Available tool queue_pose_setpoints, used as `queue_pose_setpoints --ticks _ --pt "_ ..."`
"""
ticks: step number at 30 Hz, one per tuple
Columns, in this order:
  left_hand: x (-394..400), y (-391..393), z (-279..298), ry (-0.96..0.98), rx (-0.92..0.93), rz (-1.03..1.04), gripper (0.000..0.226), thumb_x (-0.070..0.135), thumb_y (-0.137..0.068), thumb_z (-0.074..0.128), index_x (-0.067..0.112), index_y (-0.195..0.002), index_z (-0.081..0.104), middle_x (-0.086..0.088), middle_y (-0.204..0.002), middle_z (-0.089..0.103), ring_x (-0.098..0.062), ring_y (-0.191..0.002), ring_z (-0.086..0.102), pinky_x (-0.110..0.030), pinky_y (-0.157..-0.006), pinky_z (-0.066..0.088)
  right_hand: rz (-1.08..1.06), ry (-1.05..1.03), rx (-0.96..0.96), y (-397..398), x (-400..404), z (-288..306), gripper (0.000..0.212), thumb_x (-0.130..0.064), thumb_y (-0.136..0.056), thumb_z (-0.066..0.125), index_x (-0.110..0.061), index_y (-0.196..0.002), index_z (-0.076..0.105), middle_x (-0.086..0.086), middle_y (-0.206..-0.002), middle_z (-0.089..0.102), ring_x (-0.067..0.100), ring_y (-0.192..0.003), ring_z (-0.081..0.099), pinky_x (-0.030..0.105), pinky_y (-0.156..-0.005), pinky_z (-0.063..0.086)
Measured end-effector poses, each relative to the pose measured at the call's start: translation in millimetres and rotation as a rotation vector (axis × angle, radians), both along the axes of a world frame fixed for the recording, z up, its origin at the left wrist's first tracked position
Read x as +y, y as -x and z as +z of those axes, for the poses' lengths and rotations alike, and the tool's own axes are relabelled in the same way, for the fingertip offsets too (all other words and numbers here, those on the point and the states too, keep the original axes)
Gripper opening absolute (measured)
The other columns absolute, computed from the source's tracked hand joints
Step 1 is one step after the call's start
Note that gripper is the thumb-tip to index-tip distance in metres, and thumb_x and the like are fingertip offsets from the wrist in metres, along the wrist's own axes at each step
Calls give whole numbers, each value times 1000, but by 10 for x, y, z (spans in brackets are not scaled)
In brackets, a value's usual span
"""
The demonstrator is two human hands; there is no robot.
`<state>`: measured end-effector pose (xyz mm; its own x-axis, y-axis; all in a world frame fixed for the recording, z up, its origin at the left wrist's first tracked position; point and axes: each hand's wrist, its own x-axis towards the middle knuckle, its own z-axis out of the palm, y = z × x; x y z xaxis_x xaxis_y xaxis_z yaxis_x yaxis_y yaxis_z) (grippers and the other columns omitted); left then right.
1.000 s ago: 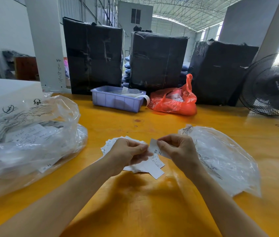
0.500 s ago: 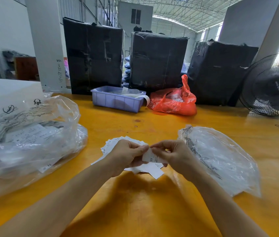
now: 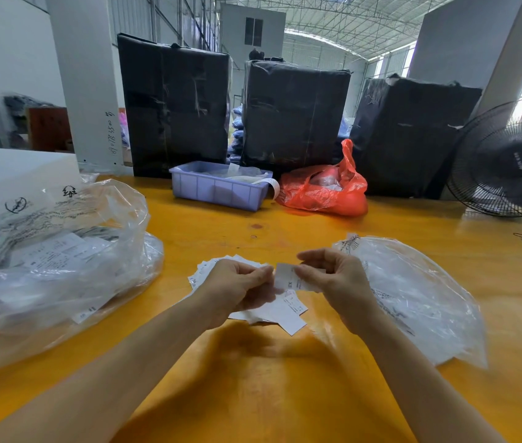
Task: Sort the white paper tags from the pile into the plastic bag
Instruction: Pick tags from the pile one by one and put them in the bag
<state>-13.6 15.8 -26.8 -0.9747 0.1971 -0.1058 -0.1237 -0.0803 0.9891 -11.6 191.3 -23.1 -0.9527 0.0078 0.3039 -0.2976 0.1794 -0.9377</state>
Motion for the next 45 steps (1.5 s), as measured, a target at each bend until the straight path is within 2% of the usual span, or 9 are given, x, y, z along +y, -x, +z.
queue_pose_setpoints --ticks 4,8,13,16,22,28,32,37,45 --pt "-17 11 2 -18 -3 -23 14 15 -86 65 4 -82 72 -9 -79 75 -8 -61 68 -16 -51 51 -84 56 97 -4 28 31 16 -1 -84 66 -11 -97 67 3 -82 66 1 -61 63 15 -51 49" --pt "-20 27 -10 -12 2 -18 11 13 -84 67 4 -81 72 -11 -81 75 -10 -63 68 -18 -58 55 -88 -53 149 -14 18 26 20 -6 -81 71 -23 -90 67 -3 -81 66 -1 -64 63 14 -55 50" --pt "-32 31 -13 -13 3 -19 9 12 -82 69 4 -81 73 -10 -81 75 -9 -62 68 -17 -54 53 -68 -176 191 -18 -10 -3 16 -7 -79 73 -20 -89 70 1 -81 70 13 -70 66 24 -60 55" --pt "-27 33 -15 -7 14 -24 8 11 -81 69 5 -78 73 -10 -80 75 -10 -63 68 -18 -57 55 -46 -229 191 -22 -10 -15 17 -8 -80 73 -22 -88 70 3 -82 71 21 -74 67 34 -64 56" --pt "-24 19 -17 -13 10 -49 8 11 -81 69 3 -81 72 -11 -80 75 -10 -61 68 -17 -57 54 -67 -256 227 -19 -10 -32 17 -8 -80 73 -24 -85 70 -3 -78 70 16 -71 67 31 -64 55" --pt "-17 26 -23 11 2 -52 7 10 -83 67 4 -81 71 -12 -75 74 -11 -60 69 -19 -60 57 -4 -308 211 -36 -29 -26 19 -6 -80 73 -25 -82 70 1 -79 71 23 -72 67 41 -65 55" --pt "-5 26 -36 87 38 -51 9 13 -83 68 5 -80 72 -11 -69 71 -14 -61 70 -19 -56 57 59 -340 143 -32 -25 -34 12 -7 -80 73 -17 -85 75 4 -78 72 30 -74 67 44 -65 54" --pt "6 11 -27 128 66 -78 21 20 -86 64 1 -86 71 -14 -75 73 -15 -60 70 -18 -51 54 55 -324 122 -33 -17 -30 11 -7 -81 72 -13 -90 75 5 -83 73 25 -79 68 47 -71 55" --pt "5 -20 -3 163 101 -117 29 27 -92 56 6 -81 71 -11 -78 74 -15 -59 70 -18 -50 51 2 -324 178 -29 -11 -26 13 -4 -81 71 -15 -88 73 0 -81 71 19 -78 68 35 -69 56"
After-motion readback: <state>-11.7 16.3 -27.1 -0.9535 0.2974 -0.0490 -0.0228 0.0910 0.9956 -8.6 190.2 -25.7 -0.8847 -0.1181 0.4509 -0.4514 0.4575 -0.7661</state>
